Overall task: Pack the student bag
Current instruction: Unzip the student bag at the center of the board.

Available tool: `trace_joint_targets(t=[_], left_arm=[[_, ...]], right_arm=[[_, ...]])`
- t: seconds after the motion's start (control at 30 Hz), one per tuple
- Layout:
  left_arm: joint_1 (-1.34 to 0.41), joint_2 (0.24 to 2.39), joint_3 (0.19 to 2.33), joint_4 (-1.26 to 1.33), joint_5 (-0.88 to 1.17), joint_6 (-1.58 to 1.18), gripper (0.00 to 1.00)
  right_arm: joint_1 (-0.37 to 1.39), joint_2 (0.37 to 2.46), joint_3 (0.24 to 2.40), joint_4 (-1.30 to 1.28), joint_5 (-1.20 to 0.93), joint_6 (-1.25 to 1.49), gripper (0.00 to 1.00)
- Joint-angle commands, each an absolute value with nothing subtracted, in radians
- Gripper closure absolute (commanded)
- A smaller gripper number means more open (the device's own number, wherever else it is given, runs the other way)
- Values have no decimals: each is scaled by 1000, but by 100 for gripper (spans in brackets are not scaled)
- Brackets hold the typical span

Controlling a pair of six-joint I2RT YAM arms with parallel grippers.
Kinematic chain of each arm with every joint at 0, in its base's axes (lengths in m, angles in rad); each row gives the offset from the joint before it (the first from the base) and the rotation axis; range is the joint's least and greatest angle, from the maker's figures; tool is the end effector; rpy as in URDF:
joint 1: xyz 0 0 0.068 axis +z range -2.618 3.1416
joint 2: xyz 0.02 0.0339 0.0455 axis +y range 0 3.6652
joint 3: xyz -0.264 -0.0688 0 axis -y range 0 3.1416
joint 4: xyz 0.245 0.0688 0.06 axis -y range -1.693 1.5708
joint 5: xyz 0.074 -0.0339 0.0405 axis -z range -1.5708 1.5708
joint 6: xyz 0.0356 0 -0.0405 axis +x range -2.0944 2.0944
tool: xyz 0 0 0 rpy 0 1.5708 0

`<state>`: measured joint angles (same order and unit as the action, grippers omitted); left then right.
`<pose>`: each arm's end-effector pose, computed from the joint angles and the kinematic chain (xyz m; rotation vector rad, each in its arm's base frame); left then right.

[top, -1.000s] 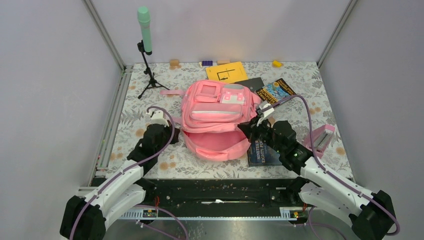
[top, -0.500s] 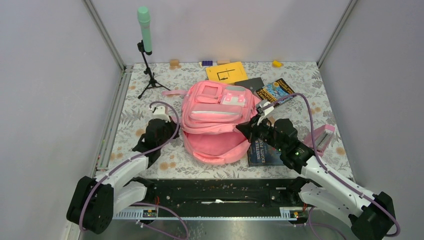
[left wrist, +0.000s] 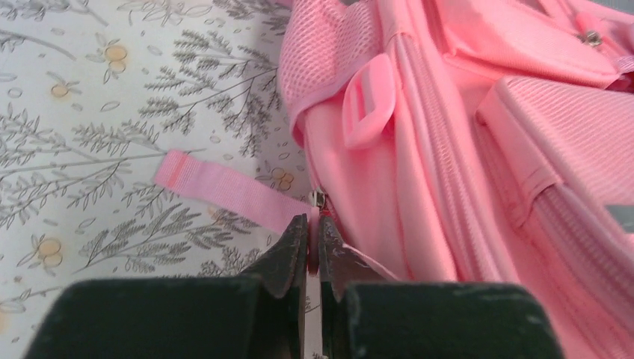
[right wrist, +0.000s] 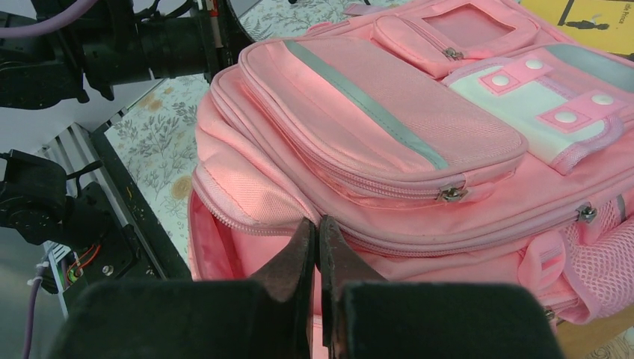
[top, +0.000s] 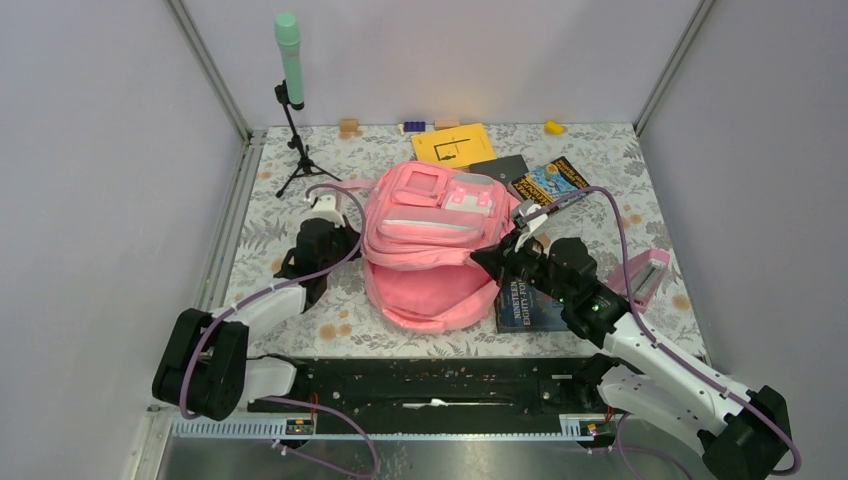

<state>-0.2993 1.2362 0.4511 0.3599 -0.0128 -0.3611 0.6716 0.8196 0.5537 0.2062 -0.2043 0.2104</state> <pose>0.2379 -0.0729 0.1869 -0.0707 2.0184 -0.4101 0.1526 0.1305 0.2935 -0.5448 1.6070 0.8357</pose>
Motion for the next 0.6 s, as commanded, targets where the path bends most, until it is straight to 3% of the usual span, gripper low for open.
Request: trace_joint_targets(t=[0.0,0.07,0.1,0.23,0.27,0.37,0.57], left_arm=[[-284,1261,553,474,27,-332,100],[-284,1250,558,472,27,-336,100],[-284,1237,559,464,19,-336,93],[-284,1122,554,364,-64,-336,42],[-284,1085,551,324,-88,-334,35],[-291,949,534,221,-122,-353,26],[-401,696,568,8,-76,-383,23]], right_arm=[[659,778,633,274,-224,220,100],[660,774,631,265,-215,213,100],[660,772,630,261,-213,209,100],[660,769,633,234,-199,194,100],[661,770,633,226,-196,190,100],[661,771,634,215,-186,181,100],[658,789,643,215,-181,175,100]])
